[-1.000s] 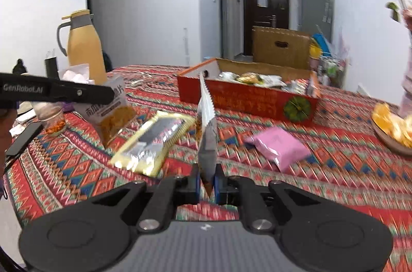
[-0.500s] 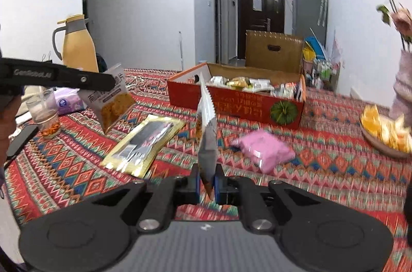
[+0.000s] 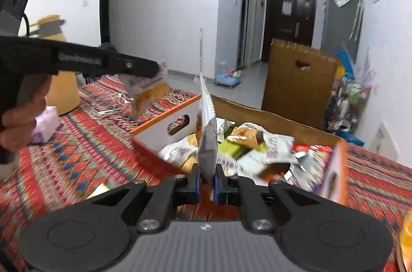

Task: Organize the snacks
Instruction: 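Carry both packets into the orange box and open both tools, then withdraw both tools from the box toward the gold bar and pink packet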

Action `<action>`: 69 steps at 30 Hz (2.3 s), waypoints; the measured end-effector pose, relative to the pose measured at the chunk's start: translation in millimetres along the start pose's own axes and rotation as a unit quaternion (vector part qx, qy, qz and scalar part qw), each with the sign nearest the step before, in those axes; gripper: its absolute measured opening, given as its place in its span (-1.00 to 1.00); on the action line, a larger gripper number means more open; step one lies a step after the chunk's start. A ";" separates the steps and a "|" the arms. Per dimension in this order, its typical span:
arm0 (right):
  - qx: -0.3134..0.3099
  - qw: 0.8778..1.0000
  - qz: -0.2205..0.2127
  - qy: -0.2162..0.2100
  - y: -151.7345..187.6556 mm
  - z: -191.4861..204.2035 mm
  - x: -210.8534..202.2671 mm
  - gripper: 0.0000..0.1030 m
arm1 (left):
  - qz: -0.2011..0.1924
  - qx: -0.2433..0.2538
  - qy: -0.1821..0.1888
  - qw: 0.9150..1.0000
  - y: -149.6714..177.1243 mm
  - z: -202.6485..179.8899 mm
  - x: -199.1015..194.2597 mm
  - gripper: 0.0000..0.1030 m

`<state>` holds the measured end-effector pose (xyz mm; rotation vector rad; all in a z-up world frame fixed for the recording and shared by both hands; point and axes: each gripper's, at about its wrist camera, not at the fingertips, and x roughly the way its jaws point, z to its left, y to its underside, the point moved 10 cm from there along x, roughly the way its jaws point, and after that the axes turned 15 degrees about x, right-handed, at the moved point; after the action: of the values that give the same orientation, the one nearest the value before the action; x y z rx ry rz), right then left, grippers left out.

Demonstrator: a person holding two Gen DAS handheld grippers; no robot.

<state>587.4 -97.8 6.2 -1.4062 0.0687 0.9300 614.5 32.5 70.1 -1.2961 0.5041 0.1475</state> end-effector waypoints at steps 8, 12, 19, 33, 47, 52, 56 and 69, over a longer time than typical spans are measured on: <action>0.077 0.989 0.116 -0.044 -27.5 -19.2 130.4 -0.81 | 0.073 -0.047 0.005 0.996 17.5 36.1 106.5 -0.94; 0.088 0.980 0.167 -0.058 -29.5 -21.7 164.5 -0.64 | 0.099 -0.082 0.030 0.991 27.9 40.8 130.6 -0.63; 0.083 0.988 0.126 -0.020 -46.2 -43.8 153.3 -0.10 | 0.093 -0.081 0.015 0.992 32.3 50.2 121.8 -0.18; 0.035 0.997 0.062 0.038 -50.6 -46.5 34.4 0.18 | 0.057 -0.042 -0.011 0.997 10.7 37.1 3.6 0.40; 0.029 0.994 -0.055 0.085 24.6 -24.8 -141.9 0.80 | -0.003 -0.006 -0.020 1.000 58.6 -47.6 -182.4 0.89; 0.025 0.993 -0.068 0.096 72.7 -13.0 -179.3 0.83 | -0.001 -0.010 -0.030 0.999 96.0 -79.1 -227.4 0.90; 0.038 0.991 -0.079 0.099 114.7 -0.9 -205.1 0.84 | 0.002 -0.017 -0.035 0.999 127.6 -104.5 -259.9 0.92; 0.086 0.986 -0.068 0.125 248.0 31.0 -261.8 0.91 | 0.064 -0.080 -0.020 0.995 228.8 -146.4 -307.1 0.93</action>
<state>255.1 -233.2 -41.1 -1.3412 0.2340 0.6176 216.1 11.1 -24.1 -1.4153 0.5507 0.3253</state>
